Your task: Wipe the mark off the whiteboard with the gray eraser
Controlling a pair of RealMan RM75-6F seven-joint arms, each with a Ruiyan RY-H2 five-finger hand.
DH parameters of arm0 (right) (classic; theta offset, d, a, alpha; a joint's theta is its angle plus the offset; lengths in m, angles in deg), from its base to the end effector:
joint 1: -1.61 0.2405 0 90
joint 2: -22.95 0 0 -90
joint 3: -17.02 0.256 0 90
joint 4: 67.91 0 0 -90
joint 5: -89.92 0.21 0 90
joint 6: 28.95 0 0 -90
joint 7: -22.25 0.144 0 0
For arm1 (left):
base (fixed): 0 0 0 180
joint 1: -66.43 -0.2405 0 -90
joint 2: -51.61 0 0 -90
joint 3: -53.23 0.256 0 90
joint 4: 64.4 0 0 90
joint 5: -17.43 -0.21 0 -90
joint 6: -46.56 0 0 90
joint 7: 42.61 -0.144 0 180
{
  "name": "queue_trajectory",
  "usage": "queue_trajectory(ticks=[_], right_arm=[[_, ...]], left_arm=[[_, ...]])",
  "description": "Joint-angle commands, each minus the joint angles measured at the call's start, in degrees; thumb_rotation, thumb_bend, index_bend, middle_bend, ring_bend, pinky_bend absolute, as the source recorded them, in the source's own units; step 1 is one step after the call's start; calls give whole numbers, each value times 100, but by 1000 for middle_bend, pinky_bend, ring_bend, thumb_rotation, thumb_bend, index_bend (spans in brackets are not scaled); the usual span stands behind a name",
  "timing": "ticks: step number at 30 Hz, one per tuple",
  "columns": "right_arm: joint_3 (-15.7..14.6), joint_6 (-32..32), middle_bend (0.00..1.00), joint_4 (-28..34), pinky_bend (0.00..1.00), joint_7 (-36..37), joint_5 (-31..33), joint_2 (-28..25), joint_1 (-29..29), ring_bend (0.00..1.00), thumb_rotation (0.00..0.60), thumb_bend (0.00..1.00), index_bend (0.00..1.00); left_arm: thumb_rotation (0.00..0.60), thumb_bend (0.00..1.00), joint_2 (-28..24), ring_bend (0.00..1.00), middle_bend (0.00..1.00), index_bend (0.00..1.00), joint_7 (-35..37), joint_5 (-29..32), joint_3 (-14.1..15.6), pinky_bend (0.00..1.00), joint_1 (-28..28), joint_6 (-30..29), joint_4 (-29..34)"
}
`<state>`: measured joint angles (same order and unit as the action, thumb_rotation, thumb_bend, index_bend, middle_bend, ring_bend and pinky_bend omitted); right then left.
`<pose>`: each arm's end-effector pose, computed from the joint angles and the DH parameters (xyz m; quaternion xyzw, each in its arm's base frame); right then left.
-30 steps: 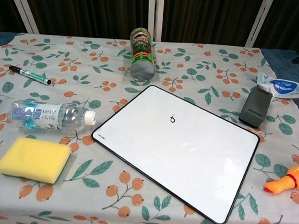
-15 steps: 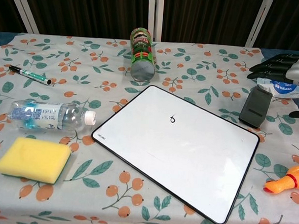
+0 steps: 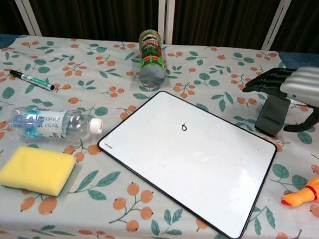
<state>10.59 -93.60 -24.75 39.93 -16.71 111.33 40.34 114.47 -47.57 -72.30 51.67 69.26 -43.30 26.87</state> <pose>-0.2767 -0.3501 0.0271 0.8678 -0.1809 0.2967 0.3554 -0.3106 0.1652 0.1719 -0.6170 -0.3276 -0.3707 0.6121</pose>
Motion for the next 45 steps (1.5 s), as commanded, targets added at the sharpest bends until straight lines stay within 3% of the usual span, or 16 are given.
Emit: queue_trajectory(ticks=[1, 8, 13, 23, 37, 45], right_arm=[[-22, 3, 99, -47, 30, 23, 44, 39, 15, 37, 600, 147, 14], [-107, 49, 200, -106, 155, 33, 111, 81, 59, 141, 600, 162, 202], [-139, 46, 253, -148, 218, 61, 174, 119, 69, 192, 600, 177, 285], [-214, 3, 306, -279, 265, 124, 240, 215, 70, 235, 600, 192, 353], [-247, -192, 452, -389, 356, 257, 303, 285, 57, 355, 600, 230, 572], [-196, -381, 484, -251, 394, 188, 330, 219, 77, 391, 600, 253, 613]], left_arm=[[294, 0, 2, 88, 108, 130, 8, 1, 0, 163, 4, 8, -5], [296, 0, 29, 87, 108, 130, 36, 27, -7, 163, 14, 36, -46], [294, 0, 37, 87, 108, 130, 60, 43, -7, 163, 10, 41, -75], [294, 0, 48, 87, 108, 130, 88, 51, -6, 163, 6, 41, -110], [295, 0, 66, 88, 108, 130, 159, 60, -4, 163, 5, 51, -168], [296, 0, 54, 87, 108, 130, 200, 53, 1, 163, -1, 42, -178]])
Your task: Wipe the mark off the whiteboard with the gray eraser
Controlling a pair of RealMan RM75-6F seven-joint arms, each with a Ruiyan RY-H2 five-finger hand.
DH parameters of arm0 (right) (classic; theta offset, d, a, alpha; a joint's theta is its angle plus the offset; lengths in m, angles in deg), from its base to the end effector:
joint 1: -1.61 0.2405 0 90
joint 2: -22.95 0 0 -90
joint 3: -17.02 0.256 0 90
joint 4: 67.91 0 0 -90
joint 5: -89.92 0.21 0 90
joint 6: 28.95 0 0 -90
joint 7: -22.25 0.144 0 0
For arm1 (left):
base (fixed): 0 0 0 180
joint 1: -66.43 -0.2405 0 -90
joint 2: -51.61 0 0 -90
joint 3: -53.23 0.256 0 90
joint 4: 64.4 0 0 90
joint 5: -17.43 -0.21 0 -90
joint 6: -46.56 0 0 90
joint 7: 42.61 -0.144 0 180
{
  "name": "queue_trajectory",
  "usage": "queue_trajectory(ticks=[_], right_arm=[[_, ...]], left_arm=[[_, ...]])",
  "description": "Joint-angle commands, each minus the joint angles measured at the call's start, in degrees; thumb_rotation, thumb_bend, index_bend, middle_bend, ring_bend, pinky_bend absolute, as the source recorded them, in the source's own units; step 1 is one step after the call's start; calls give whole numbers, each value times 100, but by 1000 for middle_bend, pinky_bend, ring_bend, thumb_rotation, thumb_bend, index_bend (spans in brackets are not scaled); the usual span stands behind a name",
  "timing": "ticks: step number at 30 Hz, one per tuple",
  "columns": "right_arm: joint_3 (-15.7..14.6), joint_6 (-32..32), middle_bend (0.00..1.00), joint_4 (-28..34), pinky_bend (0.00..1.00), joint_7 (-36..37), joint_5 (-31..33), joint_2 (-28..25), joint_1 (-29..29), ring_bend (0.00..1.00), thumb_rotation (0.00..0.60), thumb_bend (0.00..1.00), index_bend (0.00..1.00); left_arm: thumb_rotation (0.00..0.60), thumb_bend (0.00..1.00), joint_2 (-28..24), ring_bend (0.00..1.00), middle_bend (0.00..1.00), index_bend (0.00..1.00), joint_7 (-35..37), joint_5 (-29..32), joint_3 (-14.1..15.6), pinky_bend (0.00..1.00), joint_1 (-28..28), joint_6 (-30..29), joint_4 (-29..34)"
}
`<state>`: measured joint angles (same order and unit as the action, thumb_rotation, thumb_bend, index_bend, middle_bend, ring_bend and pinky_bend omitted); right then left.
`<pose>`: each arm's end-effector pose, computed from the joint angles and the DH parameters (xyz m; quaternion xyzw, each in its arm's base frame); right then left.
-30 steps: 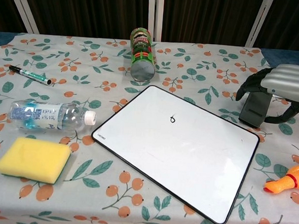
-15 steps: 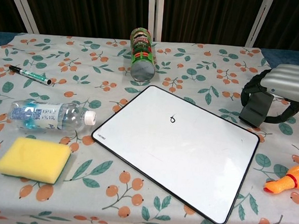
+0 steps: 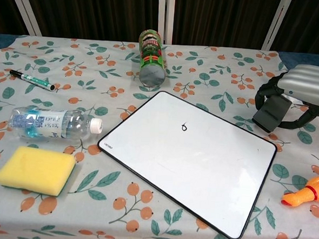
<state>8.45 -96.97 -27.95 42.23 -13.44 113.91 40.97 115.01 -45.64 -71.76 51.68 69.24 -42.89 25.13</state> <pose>-0.2730 -0.3529 0.0228 0.8558 -0.1899 0.3238 0.3559 -0.3174 0.1654 0.1714 -0.6134 -0.3357 -0.3706 0.6113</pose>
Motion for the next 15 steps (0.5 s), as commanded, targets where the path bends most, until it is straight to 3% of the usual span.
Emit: queue_trajectory(ticks=[1, 7, 15], right_arm=[[26, -69, 488, 122, 399, -68, 0, -66, 24, 396, 600, 255, 617], [157, -206, 509, 757, 413, -379, -26, -301, 181, 422, 600, 262, 640], [404, 272, 515, 2352, 425, -1373, -81, -509, 665, 429, 600, 263, 647]], left_arm=[[295, 0, 0, 87, 108, 130, 14, -2, -1, 163, 0, -2, -8], [293, 0, 3, 87, 108, 130, 78, -11, -10, 163, -6, -33, -38], [294, 0, -7, 87, 108, 130, 215, 15, -16, 164, -57, -103, -121]])
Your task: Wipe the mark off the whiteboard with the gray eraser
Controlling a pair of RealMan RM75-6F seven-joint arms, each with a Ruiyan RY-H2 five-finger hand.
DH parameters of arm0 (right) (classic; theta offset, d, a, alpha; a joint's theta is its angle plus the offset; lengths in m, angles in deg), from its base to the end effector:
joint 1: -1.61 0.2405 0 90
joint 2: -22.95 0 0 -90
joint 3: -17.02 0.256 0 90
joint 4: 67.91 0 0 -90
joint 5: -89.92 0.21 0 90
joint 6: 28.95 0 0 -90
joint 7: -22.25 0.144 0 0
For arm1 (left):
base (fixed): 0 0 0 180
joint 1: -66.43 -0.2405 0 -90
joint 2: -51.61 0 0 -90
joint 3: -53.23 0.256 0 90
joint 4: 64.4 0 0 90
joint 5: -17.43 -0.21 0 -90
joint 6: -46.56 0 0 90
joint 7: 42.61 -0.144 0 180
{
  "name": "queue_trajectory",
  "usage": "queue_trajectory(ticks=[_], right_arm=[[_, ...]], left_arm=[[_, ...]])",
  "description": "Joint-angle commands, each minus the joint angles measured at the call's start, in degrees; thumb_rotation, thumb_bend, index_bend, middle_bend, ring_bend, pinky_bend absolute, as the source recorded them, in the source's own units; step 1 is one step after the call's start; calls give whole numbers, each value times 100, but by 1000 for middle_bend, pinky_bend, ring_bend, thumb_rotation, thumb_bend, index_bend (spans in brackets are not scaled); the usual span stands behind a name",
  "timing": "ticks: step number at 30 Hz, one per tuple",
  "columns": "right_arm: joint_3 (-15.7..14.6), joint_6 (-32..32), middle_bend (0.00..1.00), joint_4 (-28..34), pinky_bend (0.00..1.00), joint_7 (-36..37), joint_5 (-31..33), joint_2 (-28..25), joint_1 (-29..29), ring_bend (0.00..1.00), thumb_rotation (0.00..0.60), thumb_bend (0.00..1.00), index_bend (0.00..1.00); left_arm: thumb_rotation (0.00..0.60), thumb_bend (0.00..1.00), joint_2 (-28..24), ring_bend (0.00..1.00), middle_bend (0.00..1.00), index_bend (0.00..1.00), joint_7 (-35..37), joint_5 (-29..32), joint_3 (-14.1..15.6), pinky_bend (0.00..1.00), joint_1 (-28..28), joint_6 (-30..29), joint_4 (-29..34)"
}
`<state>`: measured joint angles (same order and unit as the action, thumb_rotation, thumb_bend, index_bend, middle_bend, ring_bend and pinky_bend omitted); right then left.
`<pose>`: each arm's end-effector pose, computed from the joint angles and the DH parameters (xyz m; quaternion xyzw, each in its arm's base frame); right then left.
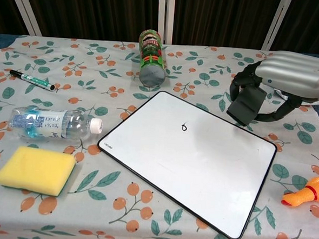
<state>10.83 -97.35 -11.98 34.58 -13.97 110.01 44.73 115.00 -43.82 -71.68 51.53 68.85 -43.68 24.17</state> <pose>-0.2130 -0.3416 0.0116 0.8569 -0.1650 0.3783 0.3088 -0.3207 0.1638 0.1753 -0.6060 -0.3376 -0.3778 0.6132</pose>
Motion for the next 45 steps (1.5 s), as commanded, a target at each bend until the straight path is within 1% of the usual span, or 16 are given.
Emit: queue_trajectory(ticks=[1, 5, 8, 9, 12, 18, 21, 27, 33, 39, 42, 45], right_arm=[[214, 386, 515, 939, 425, -774, -19, -131, 346, 429, 600, 263, 647], [431, 814, 517, 1662, 426, -1350, 144, -164, 565, 429, 600, 268, 646], [554, 1428, 522, 2026, 430, -1795, 449, -149, 740, 433, 600, 274, 646], [601, 1743, 524, 2135, 431, -2015, 630, -147, 811, 435, 600, 275, 646], [750, 2348, 526, 2403, 432, -2644, 1104, -120, 934, 436, 600, 279, 648], [909, 2890, 528, 2636, 444, -3646, 1828, 70, 1026, 448, 600, 290, 675], [929, 2963, 529, 2623, 445, -3934, 2064, 194, 1038, 449, 600, 291, 676], [928, 2933, 530, 2463, 447, -4113, 2235, 434, 1053, 449, 600, 295, 673], [1033, 2699, 531, 2028, 448, -4061, 2206, 848, 1092, 449, 600, 308, 673], [1192, 2626, 531, 1512, 449, -3861, 2188, 1263, 1235, 449, 600, 315, 668], [1240, 2619, 530, 1394, 449, -3801, 2188, 1351, 1295, 449, 600, 314, 665], [1224, 2599, 530, 1420, 449, -3764, 2160, 1310, 1310, 449, 600, 315, 665]], left_arm=[[294, 0, -13, 87, 108, 130, 54, 13, 1, 163, -30, -35, -38], [291, 0, -37, 87, 108, 130, 156, 55, 10, 163, -75, -55, -113], [292, 0, -38, 87, 108, 130, 245, 69, 7, 163, -94, -70, -170], [294, 0, -34, 87, 108, 130, 279, 64, 5, 163, -102, -88, -193], [291, 0, -29, 87, 108, 130, 350, 64, 6, 163, -128, -122, -254], [291, 0, -35, 87, 108, 129, 447, 70, -5, 163, -148, -148, -325], [295, 0, -31, 87, 108, 130, 477, 67, -5, 163, -149, -144, -349], [291, 0, -29, 87, 108, 130, 531, 90, -2, 163, -149, -101, -401], [292, 0, -29, 87, 108, 130, 551, 137, -19, 163, -145, -64, -429], [291, 0, -31, 87, 108, 130, 563, 160, -23, 163, -154, -53, -436], [291, 0, -31, 87, 108, 130, 586, 185, -25, 163, -165, -45, -458], [293, 0, -30, 88, 108, 130, 606, 205, -25, 163, -171, -29, -478]])
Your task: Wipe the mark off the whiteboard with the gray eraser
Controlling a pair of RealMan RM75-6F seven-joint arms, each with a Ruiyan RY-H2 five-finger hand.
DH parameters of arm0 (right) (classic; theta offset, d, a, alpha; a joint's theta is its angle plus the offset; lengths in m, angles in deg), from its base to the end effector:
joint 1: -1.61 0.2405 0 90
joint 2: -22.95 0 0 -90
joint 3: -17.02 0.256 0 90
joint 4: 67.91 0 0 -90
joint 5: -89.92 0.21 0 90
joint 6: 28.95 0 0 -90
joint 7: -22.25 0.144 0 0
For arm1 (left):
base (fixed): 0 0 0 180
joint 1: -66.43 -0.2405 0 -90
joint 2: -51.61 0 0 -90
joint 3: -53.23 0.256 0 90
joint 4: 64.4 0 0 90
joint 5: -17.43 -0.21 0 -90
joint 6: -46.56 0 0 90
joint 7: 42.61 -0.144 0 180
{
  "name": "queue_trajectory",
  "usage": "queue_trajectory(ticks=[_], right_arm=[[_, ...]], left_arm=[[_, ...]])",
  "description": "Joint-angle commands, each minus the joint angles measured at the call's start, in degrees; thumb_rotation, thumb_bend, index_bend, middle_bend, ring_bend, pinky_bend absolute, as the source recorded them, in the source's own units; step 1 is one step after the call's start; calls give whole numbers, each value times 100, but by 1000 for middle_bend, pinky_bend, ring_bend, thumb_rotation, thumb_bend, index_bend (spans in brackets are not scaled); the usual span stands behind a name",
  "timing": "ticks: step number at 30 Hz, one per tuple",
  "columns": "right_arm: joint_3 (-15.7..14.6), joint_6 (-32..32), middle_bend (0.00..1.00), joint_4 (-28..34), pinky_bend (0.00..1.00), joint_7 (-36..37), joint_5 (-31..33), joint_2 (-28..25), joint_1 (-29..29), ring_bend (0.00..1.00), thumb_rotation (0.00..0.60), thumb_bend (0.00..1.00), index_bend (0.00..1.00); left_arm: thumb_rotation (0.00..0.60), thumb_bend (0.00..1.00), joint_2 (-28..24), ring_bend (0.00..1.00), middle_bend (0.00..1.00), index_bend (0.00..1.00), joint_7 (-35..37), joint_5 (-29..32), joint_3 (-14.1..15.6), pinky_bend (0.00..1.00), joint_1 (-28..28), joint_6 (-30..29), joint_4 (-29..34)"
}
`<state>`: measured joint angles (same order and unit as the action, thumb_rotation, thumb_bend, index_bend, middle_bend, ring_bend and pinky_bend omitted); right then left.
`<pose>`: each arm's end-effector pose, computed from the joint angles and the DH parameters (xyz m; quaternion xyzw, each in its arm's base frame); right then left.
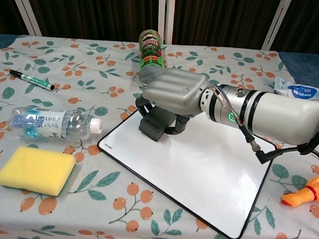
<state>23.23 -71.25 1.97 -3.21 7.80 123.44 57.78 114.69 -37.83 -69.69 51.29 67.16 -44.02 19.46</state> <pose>-0.0726 -0.3366 -0.1040 0.8981 -0.1140 0.3062 0.2945 -0.3439 0.1551 0.1900 -0.5849 -0.3534 -0.3722 0.6281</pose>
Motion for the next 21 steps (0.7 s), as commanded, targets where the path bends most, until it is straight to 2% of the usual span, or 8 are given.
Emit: queue_trajectory(ticks=[1, 12, 21], right_arm=[[-33, -14, 530, 52, 449, 18, -28, -68, 2, 449, 600, 315, 666], [-503, -107, 531, 884, 449, -7, -134, -903, -305, 449, 600, 313, 666], [-728, 171, 534, 1729, 450, 193, 369, -1742, -549, 449, 600, 312, 666]], left_arm=[[292, 0, 1, 88, 108, 130, 11, 8, -2, 164, -1, 10, -12], [293, 0, 12, 87, 108, 130, -55, -36, 9, 163, 23, 40, 43], [292, 0, 10, 88, 108, 129, -166, -88, -14, 163, 99, 89, 149]])
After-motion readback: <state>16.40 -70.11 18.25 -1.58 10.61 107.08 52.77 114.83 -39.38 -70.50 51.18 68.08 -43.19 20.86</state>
